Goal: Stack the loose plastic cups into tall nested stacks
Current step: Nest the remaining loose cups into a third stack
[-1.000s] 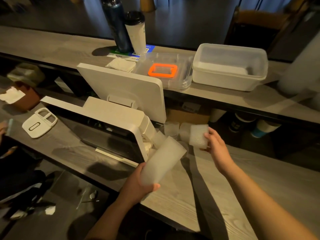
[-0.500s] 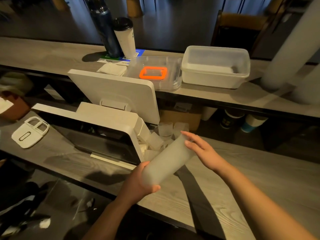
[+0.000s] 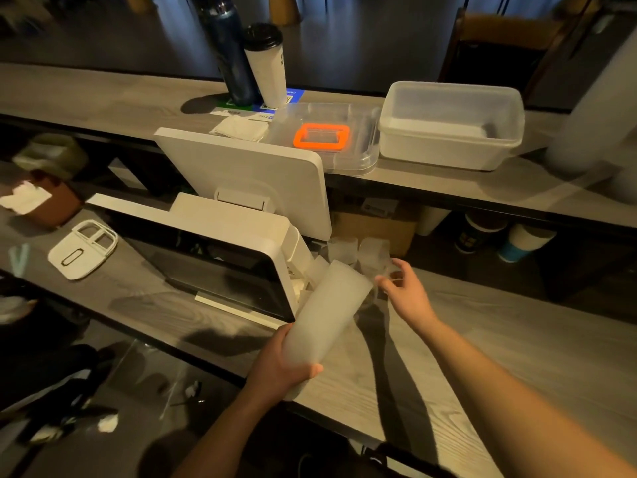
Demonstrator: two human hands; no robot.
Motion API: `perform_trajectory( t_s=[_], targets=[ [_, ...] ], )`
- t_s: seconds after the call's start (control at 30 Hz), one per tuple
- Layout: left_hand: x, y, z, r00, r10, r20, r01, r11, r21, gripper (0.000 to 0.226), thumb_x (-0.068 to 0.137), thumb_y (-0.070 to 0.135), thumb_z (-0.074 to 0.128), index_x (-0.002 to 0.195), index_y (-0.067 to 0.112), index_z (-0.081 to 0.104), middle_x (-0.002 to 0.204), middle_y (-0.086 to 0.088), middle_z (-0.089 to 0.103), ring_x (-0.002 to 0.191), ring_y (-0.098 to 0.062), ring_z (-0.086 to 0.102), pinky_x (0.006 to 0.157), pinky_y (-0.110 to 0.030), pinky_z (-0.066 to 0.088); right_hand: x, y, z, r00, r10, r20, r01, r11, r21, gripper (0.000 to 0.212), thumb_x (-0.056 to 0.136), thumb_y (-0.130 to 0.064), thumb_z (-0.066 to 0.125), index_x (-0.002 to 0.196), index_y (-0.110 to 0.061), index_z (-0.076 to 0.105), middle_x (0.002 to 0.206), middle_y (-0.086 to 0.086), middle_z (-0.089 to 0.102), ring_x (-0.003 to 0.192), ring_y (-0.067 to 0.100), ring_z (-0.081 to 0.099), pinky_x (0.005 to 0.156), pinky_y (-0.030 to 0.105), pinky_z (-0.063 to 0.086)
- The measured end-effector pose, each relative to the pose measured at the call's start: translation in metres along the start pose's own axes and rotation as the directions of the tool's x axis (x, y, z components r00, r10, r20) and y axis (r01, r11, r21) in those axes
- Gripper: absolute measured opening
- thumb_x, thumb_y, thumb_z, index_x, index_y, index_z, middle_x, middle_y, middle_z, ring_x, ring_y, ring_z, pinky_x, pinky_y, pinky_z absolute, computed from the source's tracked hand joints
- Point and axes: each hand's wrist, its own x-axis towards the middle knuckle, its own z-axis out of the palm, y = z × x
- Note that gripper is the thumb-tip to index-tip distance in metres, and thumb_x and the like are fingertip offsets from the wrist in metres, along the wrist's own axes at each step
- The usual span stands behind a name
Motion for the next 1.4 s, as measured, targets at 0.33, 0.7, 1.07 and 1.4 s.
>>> perform_trajectory(
  t_s=[0.33, 0.7, 1.07, 1.4],
  targets=[
    [-0.004, -0.007, 0.002, 0.996, -0.086, -0.033, 0.085, 0.996, -0.027, 0.088, 0.069, 0.031, 0.088, 0.142, 0.027, 0.037, 0.126, 0.004, 0.051, 0.115, -0.018, 0.053, 0.096, -0.041, 0.052, 0.033, 0.018, 0.041, 0.96, -0.01, 0.278, 0.18, 0.785, -0.592, 0.098, 0.081, -0.041, 0.078, 0.157, -0.029, 0.017, 0.163, 0.005, 0.018, 0.151, 0.029, 0.017, 0.119, 0.05, 0.029],
    [-0.006, -0.01, 0.003, 0.993, -0.098, -0.072, 0.095, 0.994, -0.048, 0.08, 0.066, 0.032, 0.091, 0.129, 0.038, 0.041, 0.112, 0.021, 0.051, 0.102, -0.004, 0.054, 0.077, -0.017, 0.045, 0.045, 0.032, 0.054, 0.946, -0.005, 0.325, 0.241, 0.681, -0.692, 0.085, 0.084, -0.045, 0.073, 0.152, -0.028, 0.026, 0.158, 0.006, 0.022, 0.145, 0.031, 0.025, 0.112, 0.047, 0.039],
    [0.01, 0.008, 0.012, 1.0, 0.004, -0.014, -0.004, 0.999, 0.035, 0.079, 0.063, 0.038, 0.088, 0.125, 0.044, 0.04, 0.116, 0.018, 0.054, 0.106, -0.006, 0.056, 0.079, -0.023, 0.046, 0.025, 0.044, -0.026, 0.971, 0.185, 0.154, -0.232, 0.888, 0.396, 0.036, 0.101, -0.028, 0.052, 0.135, -0.016, 0.05, 0.136, 0.015, 0.054, 0.115, 0.028, 0.057, 0.095, 0.043, 0.051],
    [0.02, 0.036, 0.024, 0.991, 0.054, 0.123, -0.067, 0.992, 0.107, 0.092, 0.052, 0.053, 0.082, 0.133, 0.037, 0.042, 0.122, 0.009, 0.054, 0.107, -0.009, 0.056, 0.082, -0.026, 0.049, -0.012, -0.015, -0.077, 0.988, -0.114, 0.101, 0.054, 0.88, 0.472, 0.028, 0.1, -0.038, 0.052, 0.127, -0.035, 0.06, 0.127, -0.005, 0.062, 0.119, 0.016, 0.058, 0.106, 0.043, 0.046]
  ],
)
